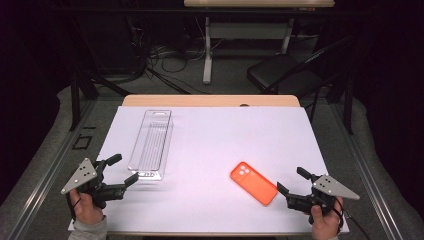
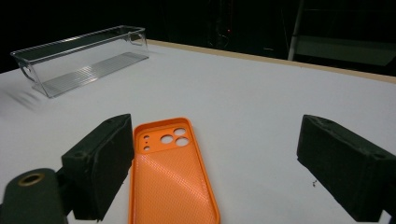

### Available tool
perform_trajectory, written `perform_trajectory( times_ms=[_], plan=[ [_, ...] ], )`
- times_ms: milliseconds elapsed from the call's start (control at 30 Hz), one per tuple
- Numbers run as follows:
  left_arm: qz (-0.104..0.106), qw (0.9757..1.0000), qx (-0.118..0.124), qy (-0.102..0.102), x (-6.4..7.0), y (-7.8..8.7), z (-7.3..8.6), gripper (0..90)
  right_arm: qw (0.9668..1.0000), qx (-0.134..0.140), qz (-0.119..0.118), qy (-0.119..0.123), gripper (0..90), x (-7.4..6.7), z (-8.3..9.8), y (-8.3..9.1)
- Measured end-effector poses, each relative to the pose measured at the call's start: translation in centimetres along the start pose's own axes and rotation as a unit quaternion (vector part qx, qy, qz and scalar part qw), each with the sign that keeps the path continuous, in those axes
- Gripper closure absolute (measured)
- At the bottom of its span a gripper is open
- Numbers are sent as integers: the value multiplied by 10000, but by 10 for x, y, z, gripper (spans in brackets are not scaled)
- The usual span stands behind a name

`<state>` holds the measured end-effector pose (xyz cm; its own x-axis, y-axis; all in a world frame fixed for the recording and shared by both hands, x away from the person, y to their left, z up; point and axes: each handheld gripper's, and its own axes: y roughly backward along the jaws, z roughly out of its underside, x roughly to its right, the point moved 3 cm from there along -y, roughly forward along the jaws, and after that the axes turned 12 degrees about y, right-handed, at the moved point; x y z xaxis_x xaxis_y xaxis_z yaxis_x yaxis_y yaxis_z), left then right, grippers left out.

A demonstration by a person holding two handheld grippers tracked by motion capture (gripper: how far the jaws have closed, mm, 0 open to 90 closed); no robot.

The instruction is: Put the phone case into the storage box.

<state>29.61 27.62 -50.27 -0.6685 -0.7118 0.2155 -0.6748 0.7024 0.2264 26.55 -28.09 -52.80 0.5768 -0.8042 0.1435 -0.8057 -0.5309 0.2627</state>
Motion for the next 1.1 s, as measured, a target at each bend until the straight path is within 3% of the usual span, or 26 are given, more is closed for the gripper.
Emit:
perform_trajectory(
  times_ms=[267,500,533,600,667,867,967,1033,1100],
  plan=[
    [-17,10000,-41,38,0,-1,0,111,10000,-70,3,-39,112,2,1,-4],
    [89,9996,-171,199,-2,-2,1,112,9995,-198,-30,-254,112,7,-1,-12],
    [118,9994,-211,263,-4,-4,0,113,9987,-383,-112,-319,113,9,-2,-15],
    [106,9992,-214,307,-4,-5,-1,113,9985,-423,-122,-337,112,9,-3,-15],
    [107,9990,-250,355,-5,-9,-5,113,9968,-640,-239,-403,113,11,-5,-17],
    [142,9983,-471,303,-5,-18,-20,112,9940,-914,-435,-419,113,11,-13,-25],
    [217,9965,-640,484,-7,-24,-25,112,9921,-1061,-543,-402,113,9,-16,-28],
    [289,9943,-770,674,-10,-34,-31,113,9893,-1277,-648,-264,112,7,-21,-33],
    [284,9939,-806,695,-11,-37,-33,113,9888,-1314,-668,-234,112,6,-22,-34]
  ],
)
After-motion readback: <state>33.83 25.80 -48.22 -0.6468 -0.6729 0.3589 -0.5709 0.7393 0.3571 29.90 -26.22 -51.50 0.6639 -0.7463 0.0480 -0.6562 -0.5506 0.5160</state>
